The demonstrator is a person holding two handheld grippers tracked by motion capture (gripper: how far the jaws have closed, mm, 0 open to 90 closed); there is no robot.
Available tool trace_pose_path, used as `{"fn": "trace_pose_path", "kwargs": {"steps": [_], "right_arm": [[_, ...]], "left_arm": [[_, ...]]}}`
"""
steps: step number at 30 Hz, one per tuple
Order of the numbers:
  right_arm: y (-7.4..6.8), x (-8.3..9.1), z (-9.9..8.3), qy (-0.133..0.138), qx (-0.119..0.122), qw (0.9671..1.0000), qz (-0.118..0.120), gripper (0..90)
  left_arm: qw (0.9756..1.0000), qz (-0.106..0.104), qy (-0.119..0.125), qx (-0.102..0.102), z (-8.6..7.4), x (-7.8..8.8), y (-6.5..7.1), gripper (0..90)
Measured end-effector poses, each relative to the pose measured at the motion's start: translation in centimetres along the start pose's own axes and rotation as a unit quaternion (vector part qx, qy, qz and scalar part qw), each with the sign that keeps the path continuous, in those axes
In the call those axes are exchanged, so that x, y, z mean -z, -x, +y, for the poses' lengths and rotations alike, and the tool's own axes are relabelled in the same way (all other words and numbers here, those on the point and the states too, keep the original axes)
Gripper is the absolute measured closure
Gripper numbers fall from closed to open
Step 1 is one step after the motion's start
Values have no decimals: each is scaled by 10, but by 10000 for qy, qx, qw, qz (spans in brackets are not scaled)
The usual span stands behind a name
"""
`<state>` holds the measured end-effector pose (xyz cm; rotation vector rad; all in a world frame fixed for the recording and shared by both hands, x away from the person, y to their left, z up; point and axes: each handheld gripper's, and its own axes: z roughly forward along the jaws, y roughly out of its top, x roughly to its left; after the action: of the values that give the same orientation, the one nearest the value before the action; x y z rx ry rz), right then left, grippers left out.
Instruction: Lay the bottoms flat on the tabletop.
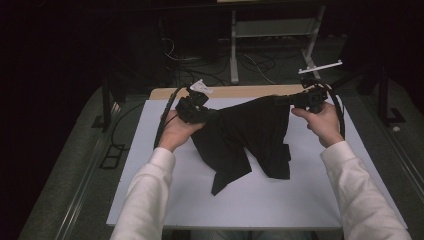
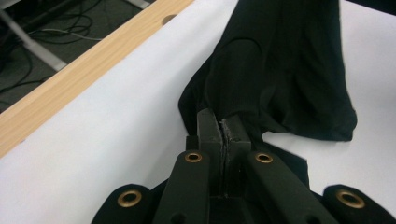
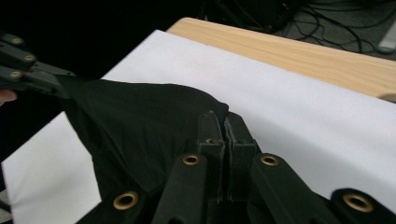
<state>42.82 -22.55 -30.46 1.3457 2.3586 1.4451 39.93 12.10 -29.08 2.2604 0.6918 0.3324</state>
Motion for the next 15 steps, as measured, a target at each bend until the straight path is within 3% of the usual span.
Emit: {"fn": "trace_pose_path", "kwargs": {"steps": [5, 10, 14, 15], "right_arm": [[-14, 2, 11, 33, 117, 9999, 96, 862], [-36, 14, 35, 208, 284, 9993, 117, 862], [-46, 29, 49, 369, 381, 9985, 104, 862], [-49, 38, 50, 447, 429, 9980, 144, 862]], "left_arm": [[9998, 187, 58, 14, 1, 24, -3, 886], [9989, 377, 264, -65, 18, 52, -2, 886], [9979, 331, 521, -181, 35, 69, 6, 886], [9974, 198, 654, -248, 40, 73, 13, 886]]}}
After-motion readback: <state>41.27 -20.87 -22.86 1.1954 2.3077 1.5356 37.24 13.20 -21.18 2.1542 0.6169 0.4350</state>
